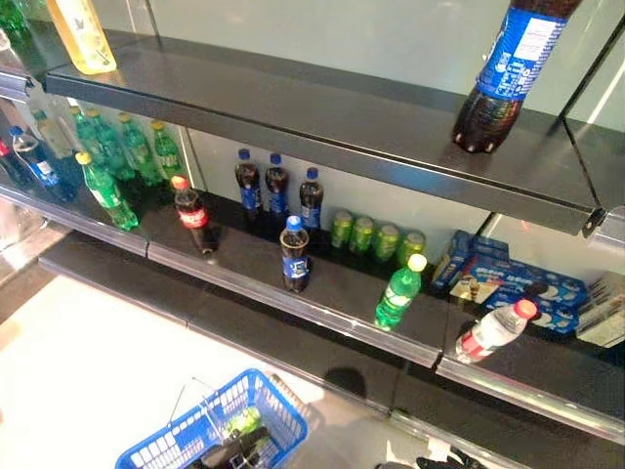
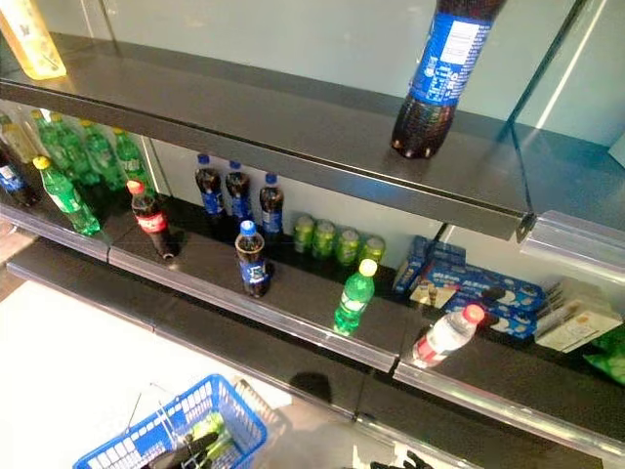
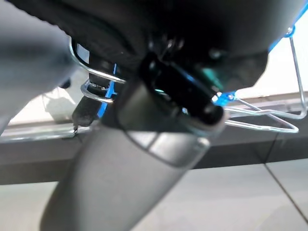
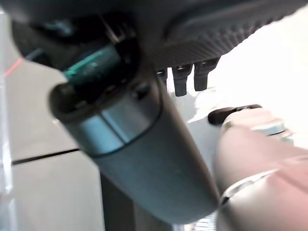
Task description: Pick up the drink and place into the basket.
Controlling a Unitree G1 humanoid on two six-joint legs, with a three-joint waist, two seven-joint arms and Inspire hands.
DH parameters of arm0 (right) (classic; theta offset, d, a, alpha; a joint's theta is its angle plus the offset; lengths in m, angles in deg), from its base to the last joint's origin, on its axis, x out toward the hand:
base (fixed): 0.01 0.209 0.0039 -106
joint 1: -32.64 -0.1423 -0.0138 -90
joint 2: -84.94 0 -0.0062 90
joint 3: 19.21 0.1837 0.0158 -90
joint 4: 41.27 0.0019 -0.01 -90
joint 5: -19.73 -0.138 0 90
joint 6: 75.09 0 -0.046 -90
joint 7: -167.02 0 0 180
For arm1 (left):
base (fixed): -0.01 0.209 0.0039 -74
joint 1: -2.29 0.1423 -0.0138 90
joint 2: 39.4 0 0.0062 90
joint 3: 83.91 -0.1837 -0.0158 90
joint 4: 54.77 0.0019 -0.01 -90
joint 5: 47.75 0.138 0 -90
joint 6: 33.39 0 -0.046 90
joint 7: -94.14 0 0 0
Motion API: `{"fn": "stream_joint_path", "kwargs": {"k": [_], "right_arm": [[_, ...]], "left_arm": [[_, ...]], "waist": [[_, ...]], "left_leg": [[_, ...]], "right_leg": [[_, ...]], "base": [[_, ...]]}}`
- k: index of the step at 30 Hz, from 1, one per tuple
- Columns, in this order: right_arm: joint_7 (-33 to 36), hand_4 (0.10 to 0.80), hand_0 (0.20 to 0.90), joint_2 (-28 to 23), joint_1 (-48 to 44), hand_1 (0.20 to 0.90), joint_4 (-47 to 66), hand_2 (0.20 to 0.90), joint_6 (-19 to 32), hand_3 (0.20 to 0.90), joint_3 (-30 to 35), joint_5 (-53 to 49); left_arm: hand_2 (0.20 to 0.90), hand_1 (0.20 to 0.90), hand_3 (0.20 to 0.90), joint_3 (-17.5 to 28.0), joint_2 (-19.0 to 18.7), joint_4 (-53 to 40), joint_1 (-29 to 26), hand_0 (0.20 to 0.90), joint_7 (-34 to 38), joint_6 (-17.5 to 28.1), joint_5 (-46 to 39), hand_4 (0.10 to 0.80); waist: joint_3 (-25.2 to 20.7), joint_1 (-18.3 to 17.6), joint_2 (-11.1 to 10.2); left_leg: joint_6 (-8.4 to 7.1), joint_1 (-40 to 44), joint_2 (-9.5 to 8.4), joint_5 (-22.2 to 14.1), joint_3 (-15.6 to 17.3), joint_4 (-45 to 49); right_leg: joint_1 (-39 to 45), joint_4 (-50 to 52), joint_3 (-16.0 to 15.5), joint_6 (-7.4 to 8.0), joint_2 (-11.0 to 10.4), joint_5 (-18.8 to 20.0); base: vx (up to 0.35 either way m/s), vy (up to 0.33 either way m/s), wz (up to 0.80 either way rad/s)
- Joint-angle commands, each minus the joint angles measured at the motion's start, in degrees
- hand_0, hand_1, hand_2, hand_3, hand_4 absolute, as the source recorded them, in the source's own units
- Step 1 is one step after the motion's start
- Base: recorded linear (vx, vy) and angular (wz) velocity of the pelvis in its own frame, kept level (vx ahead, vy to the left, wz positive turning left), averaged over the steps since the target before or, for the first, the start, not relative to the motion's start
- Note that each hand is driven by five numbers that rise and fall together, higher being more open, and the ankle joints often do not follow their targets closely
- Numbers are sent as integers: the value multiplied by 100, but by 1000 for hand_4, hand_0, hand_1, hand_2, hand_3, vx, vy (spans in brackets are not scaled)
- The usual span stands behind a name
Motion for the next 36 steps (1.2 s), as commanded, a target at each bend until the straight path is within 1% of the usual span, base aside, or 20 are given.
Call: {"fn": "stream_joint_path", "kwargs": {"k": [1,3,4,6,7,8,10,11,12,13,15,17,21,27,29,30,31,33,34,36], "right_arm": [[-80,800,900,-64,-393,900,-133,900,279,900,73,54],[-93,800,900,-44,-415,900,-115,900,194,900,-12,141],[-118,800,900,-41,-427,900,-83,900,128,900,-81,145],[-97,800,900,-65,-419,900,-7,900,37,900,-195,192],[-71,800,900,-84,-421,900,14,900,10,900,-229,206],[-61,800,900,-96,-429,900,36,900,-12,900,-251,212],[-45,800,900,-183,-481,900,118,900,-84,900,-314,221],[-5,800,900,-224,-508,900,113,900,-90,900,-332,238],[56,800,900,-235,-528,900,99,900,-74,900,-322,215],[105,800,900,-258,-536,900,89,900,-75,900,-295,198],[144,800,900,-319,-543,900,60,900,-77,900,-260,154],[67,800,900,-389,-500,900,-43,900,21,900,-121,147],[0,800,900,-351,-362,900,-72,900,132,900,-58,219],[15,800,900,-318,-312,900,2,900,66,900,-53,346],[103,800,900,-303,-379,900,190,900,-52,900,-122,263],[153,800,900,-285,-440,900,223,900,-72,900,-161,189],[229,800,900,-262,-589,900,214,900,-39,900,-209,-11],[250,800,900,-243,-718,900,169,900,-36,900,-193,-75],[237,800,900,-215,-722,900,143,900,-45,900,-152,89],[205,800,900,-166,-627,900,153,900,-30,900,-147,262]], "left_arm": [[300,300,200,122,233,-351,-739,300,-595,117,-274,100],[300,300,200,179,222,-386,-712,300,-546,76,-339,100],[300,300,200,187,221,-431,-682,300,-582,52,-370,100],[300,300,200,198,297,-534,-587,300,-559,93,-455,100],[300,300,200,178,352,-578,-544,300,-519,142,-498,100],[300,300,200,164,378,-601,-523,300,-505,156,-517,100],[300,300,200,173,459,-681,-453,300,-501,169,-484,100],[300,300,200,145,501,-678,-437,300,-499,193,-556,100],[300,300,200,131,519,-660,-437,300,-520,204,-561,100],[300,300,200,129,537,-640,-448,300,-535,197,-515,100],[300,300,200,87,529,-590,-513,300,-526,187,-482,100],[300,300,200,84,538,-450,-614,300,-550,206,-526,100],[300,300,200,166,445,-307,-659,300,-594,169,-465,100],[300,300,200,128,384,-228,-537,300,-778,184,-343,100],[300,300,200,46,333,-334,-611,300,-735,87,-336,100],[300,300,200,6,320,-373,-692,300,-710,60,-359,100],[300,300,200,-62,324,-456,-880,300,-635,36,-398,100],[300,300,200,-77,351,-516,-1009,300,-587,34,-402,100],[300,300,200,-67,373,-574,-1022,300,-550,49,-476,100],[300,300,200,-40,341,-673,-954,300,-507,51,-472,100]], "waist": [[-37,-14,247],[-29,-46,262],[-14,-69,272],[67,-87,284],[121,-76,281],[148,-69,274],[242,-11,267],[258,20,299],[289,24,321],[311,16,354],[298,-2,371],[226,-38,424],[102,-110,455],[88,-133,413],[226,-58,312],[267,-26,276],[372,31,216],[441,92,177],[460,128,142],[447,166,82]], "left_leg": [[308,-32,-279,-495,-343,230],[253,1,-179,-496,-326,284],[211,7,-106,-504,-328,376],[65,-86,86,-463,-343,738],[3,-191,139,-442,-412,942],[-17,-251,150,-455,-480,1080],[-76,-441,108,-441,-887,1429],[-85,-473,85,-392,-1043,1307],[-89,-525,71,-372,-1065,1330],[-122,-595,105,-290,-1050,1350],[-142,-575,142,-280,-999,1230],[-184,-393,116,-246,-940,895],[-195,-29,63,-228,-855,394],[-87,168,-39,-283,-739,226],[-44,23,-77,-294,-696,312],[-22,-55,-84,-292,-680,335],[-27,-160,-61,-252,-604,289],[-19,-202,-61,-215,-516,199],[2,-191,-69,-221,-440,141],[32,-166,-61,-249,-379,127]], "right_leg": [[492,-173,107,103,-66,515],[502,-139,128,79,65,328],[477,-97,150,23,134,217],[485,-74,205,-175,272,23],[501,-70,242,-249,323,-9],[502,-63,255,-281,336,-16],[534,-60,343,-396,386,-44],[540,-54,388,-408,412,-60],[545,-37,405,-421,416,-94],[572,-27,409,-435,426,-141],[627,-55,358,-426,387,-174],[682,-106,174,-362,292,-171],[748,-239,64,-245,207,-83],[714,-312,138,-84,84,94],[501,-299,116,62,-107,305],[401,-302,124,99,-157,370],[262,-371,46,151,-255,565],[201,-490,-17,208,-328,744],[186,-544,-81,266,-416,891],[175,-513,-116,325,-488,1023]], "base": [[-26,-306,-60],[7,-284,-12],[6,-273,-4],[-14,-233,-13],[-29,-159,-19],[-30,-117,-18],[-18,-18,-17],[-3,70,-27],[1,106,-38],[-4,126,-35],[-14,126,-16],[27,205,4],[58,139,6],[86,145,3],[-52,165,-3],[-286,81,-15],[-275,69,-20],[-178,58,-21],[-53,39,-13],[1,-13,2]]}}
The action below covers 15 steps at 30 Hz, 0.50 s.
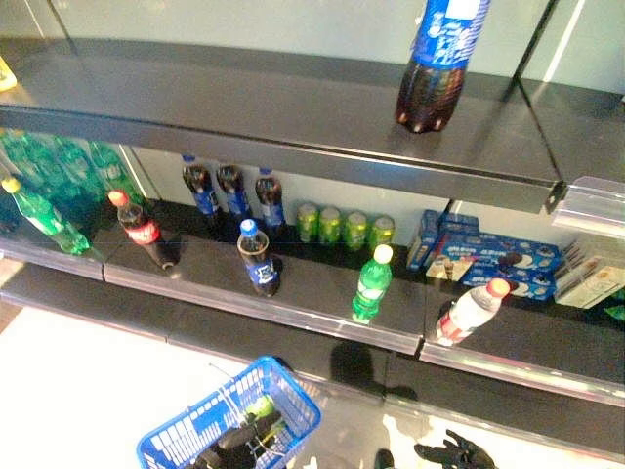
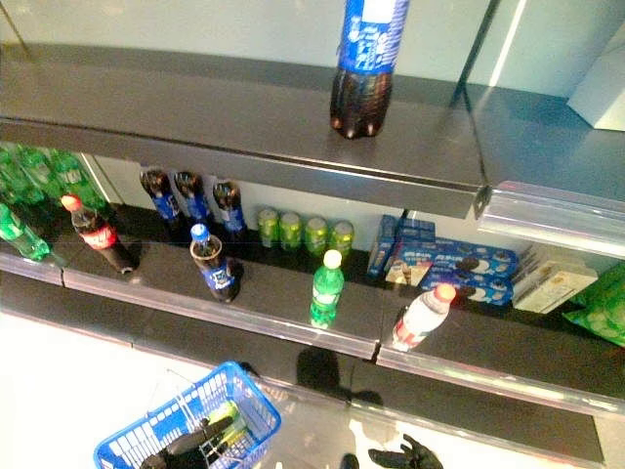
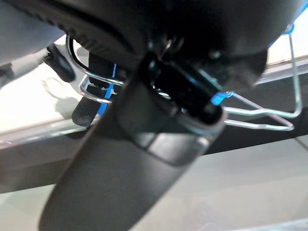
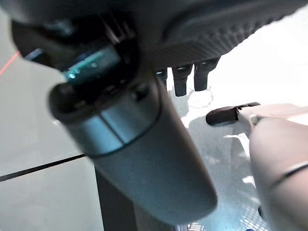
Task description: Pick up the drink and place into the basket.
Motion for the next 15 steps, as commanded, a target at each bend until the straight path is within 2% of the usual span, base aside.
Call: {"fn": "stream_joint_path", "kwargs": {"k": [1,4,9,13,15], "right_arm": [[90,800,900,-107,-132,900,-36,900,159,900,66,70],[-20,800,900,-42,42,900,34,900,244,900,103,-32],[-67,800,900,-13,15,900,72,900,171,900,36,60],[-31,800,900,-39,-19,900,-19,900,129,900,45,44],[-29,800,900,-49,21,900,-18,900,109,900,60,58]], "left_arm": [[300,300,200,148,149,-672,-518,300,-580,59,-364,100],[300,300,200,161,44,-634,-430,300,-622,83,-310,100],[300,300,200,245,-2,-530,-392,300,-611,62,-303,100],[300,300,200,212,35,-465,-388,300,-693,74,-253,100],[300,300,200,215,31,-475,-343,300,-644,72,-266,100]], "waist": [[190,205,81],[122,234,-25],[-4,218,-66],[-77,228,-51],[-90,209,-28]], "left_leg": [[207,-178,-10,-72,173,130],[246,-179,20,-131,162,182],[318,-101,-13,-232,83,260],[383,15,-99,-291,-27,254],[418,114,-163,-308,-84,205]], "right_leg": [[84,368,-430,370,-532,526],[111,513,-508,385,-563,552],[231,518,-409,332,-417,335],[333,599,-340,333,-380,317],[308,792,-280,368,-428,446]], "base": [[12,-54,2],[30,-70,-7],[42,4,-4],[61,75,1],[59,100,7]]}}
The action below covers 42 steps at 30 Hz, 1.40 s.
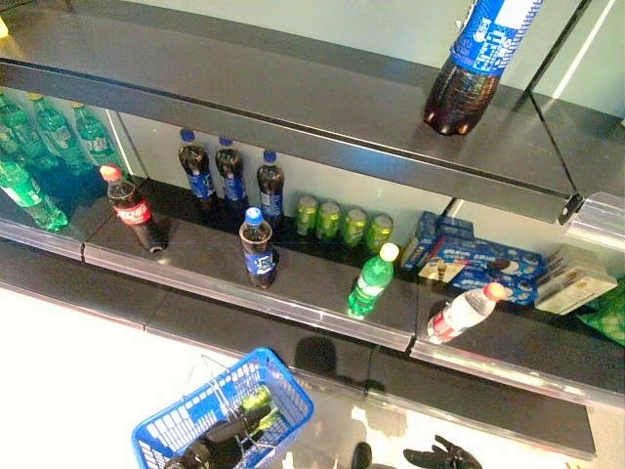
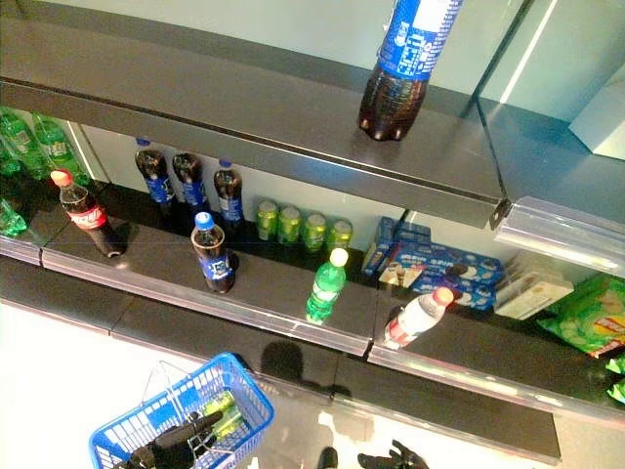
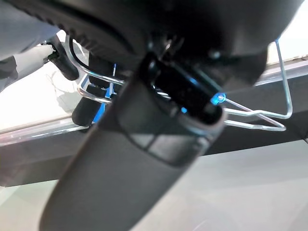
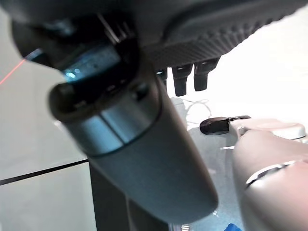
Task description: Pick up the drink and place into the basket.
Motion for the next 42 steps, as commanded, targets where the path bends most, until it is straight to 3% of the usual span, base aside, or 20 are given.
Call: {"fn": "stream_joint_path", "kwargs": {"k": [1,6,10,13,14,20,25,33,42], "right_arm": [[18,800,900,-222,-199,900,-18,900,122,900,79,25],[-32,800,900,-233,-177,900,-76,900,174,900,128,105],[-44,800,900,-221,-219,900,-93,900,150,900,41,106],[-60,800,900,-242,-210,900,-194,900,220,900,63,223],[-80,800,900,-246,-177,900,-220,900,265,900,52,239],[49,800,900,-349,-187,900,-159,900,190,900,1,294],[88,800,900,-392,-150,900,-135,900,256,900,77,165],[-4,800,900,-403,-154,900,-234,900,328,900,112,157],[-4,800,900,-405,-119,900,-202,900,301,900,89,266]], "left_arm": [[300,300,200,229,229,-448,-384,300,-640,108,-243,100],[300,300,200,332,177,-339,-296,300,-652,160,-242,100],[300,300,200,333,183,-328,-297,300,-663,186,-255,100],[300,300,200,300,208,-327,-297,300,-746,224,-367,100],[300,300,200,281,216,-350,-225,300,-766,249,-367,100],[300,300,200,298,423,-431,-32,300,-796,208,-223,100],[300,300,200,232,508,-314,-130,300,-682,205,-73,100],[300,300,200,270,445,-97,-145,300,-844,321,-92,100],[300,300,200,289,409,-132,-102,300,-816,348,-195,100]], "waist": [[-56,72,319],[-80,73,398],[-43,-3,423],[23,-76,444],[63,-97,454],[64,-44,511],[-56,-49,584],[-201,-180,698],[-235,-172,664]], "left_leg": [[331,-46,-134,-254,-258,220],[391,22,-219,-283,-362,183],[473,-10,-266,-398,-539,402],[417,-45,-251,-561,-732,714],[387,-94,-201,-636,-875,944],[66,-113,121,-221,-606,813],[-95,-84,253,6,-430,438],[-39,202,135,-49,-425,59],[-41,279,112,-81,-381,18]], "right_leg": [[78,779,68,412,-366,537],[79,874,107,409,-344,495],[-234,1359,427,332,-176,497],[-162,791,663,241,-36,269],[-56,689,827,184,125,-21],[323,397,495,-52,329,-197],[475,270,20,-74,283,-276],[587,233,54,-68,306,-386],[665,36,101,-21,327,-279]], "base": [[40,50,12],[34,27,7],[27,-54,5],[89,-243,23],[91,-233,44],[36,-100,36],[11,2,33],[35,45,7],[12,-2,0]]}}
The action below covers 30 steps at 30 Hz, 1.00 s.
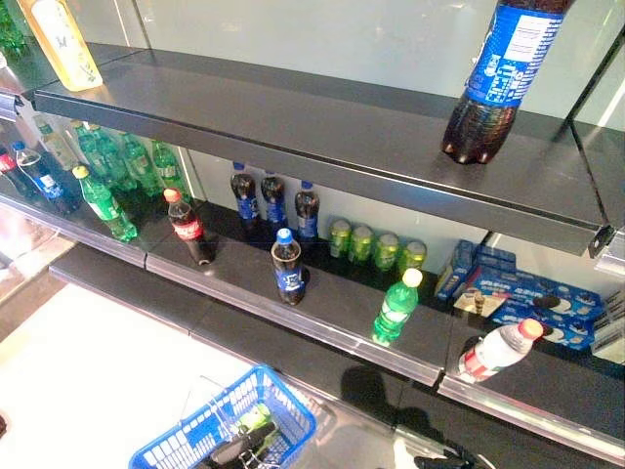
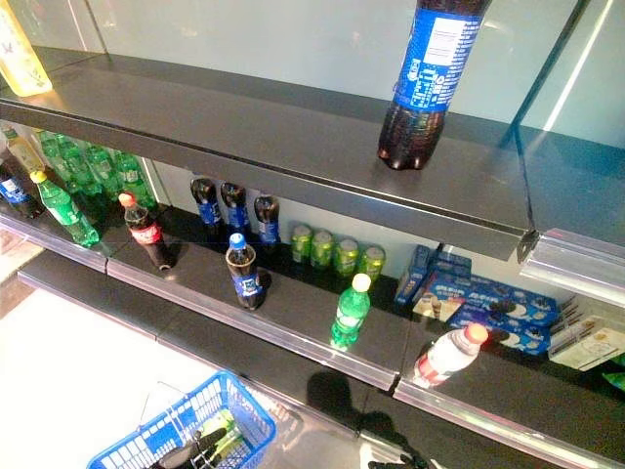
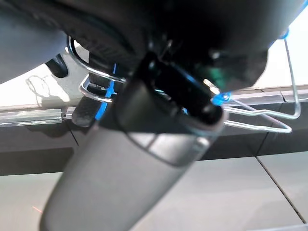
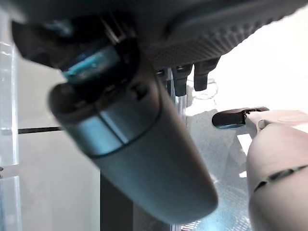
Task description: Pick up the drink and place into the basket.
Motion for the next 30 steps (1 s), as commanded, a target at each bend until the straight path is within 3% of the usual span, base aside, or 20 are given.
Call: {"fn": "stream_joint_path", "kwargs": {"k": [1,30], "right_arm": [[-5,800,900,-158,-287,900,-199,900,242,900,106,15],[-39,800,900,-128,-153,900,-284,900,282,900,155,82]], "left_arm": [[300,300,200,115,115,-191,-506,300,-855,252,-246,100],[300,300,200,194,161,-153,-400,300,-829,204,-251,100]], "waist": [[23,120,11],[121,187,-20]], "left_leg": [[174,152,-56,-147,419,-7],[106,26,44,-157,463,-7]], "right_leg": [[8,390,123,19,7,-68],[-26,137,-9,121,-73,78]], "base": [[41,-4,-1],[1,0,0]]}}
